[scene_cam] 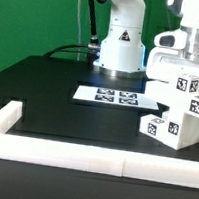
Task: Assemble chair
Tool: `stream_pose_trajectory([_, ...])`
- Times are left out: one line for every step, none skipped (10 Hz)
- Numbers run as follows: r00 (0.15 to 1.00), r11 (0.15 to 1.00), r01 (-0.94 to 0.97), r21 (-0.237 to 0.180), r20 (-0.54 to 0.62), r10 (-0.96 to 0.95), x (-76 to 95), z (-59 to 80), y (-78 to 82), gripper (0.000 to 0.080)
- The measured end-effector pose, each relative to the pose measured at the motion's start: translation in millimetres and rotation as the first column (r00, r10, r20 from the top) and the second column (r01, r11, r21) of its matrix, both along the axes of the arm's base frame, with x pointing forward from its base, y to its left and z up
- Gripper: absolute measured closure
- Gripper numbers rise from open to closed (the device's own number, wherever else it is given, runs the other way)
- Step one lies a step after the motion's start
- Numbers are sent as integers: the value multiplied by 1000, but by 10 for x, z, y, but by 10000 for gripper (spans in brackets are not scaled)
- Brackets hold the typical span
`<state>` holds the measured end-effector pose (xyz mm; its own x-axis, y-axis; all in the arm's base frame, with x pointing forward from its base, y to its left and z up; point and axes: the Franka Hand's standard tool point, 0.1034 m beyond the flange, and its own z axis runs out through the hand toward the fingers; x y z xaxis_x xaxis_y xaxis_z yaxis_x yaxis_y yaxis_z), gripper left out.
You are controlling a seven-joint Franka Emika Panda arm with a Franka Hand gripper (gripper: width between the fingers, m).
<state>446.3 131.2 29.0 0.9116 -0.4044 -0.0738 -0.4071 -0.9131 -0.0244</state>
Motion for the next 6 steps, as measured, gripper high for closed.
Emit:
stream_pose_trajectory([1000, 1000, -3, 0, 0, 3, 20, -20, 18, 150])
stream_pose_trajectory([1000, 1000, -4, 0, 0, 4, 19, -19, 17, 150])
stream_pose_trajectory([1000, 1000, -5, 0, 0, 5, 18, -21, 17, 150])
stream_pose_trajectory([1000, 1000, -5, 0, 0, 5, 18, -22, 17, 150])
stream_pose_trajectory([1000, 1000, -5, 0, -1, 5, 18, -22, 17, 150])
stream_pose_trajectory([1000, 1000, 1, -1, -3, -1, 20, -31, 19, 150])
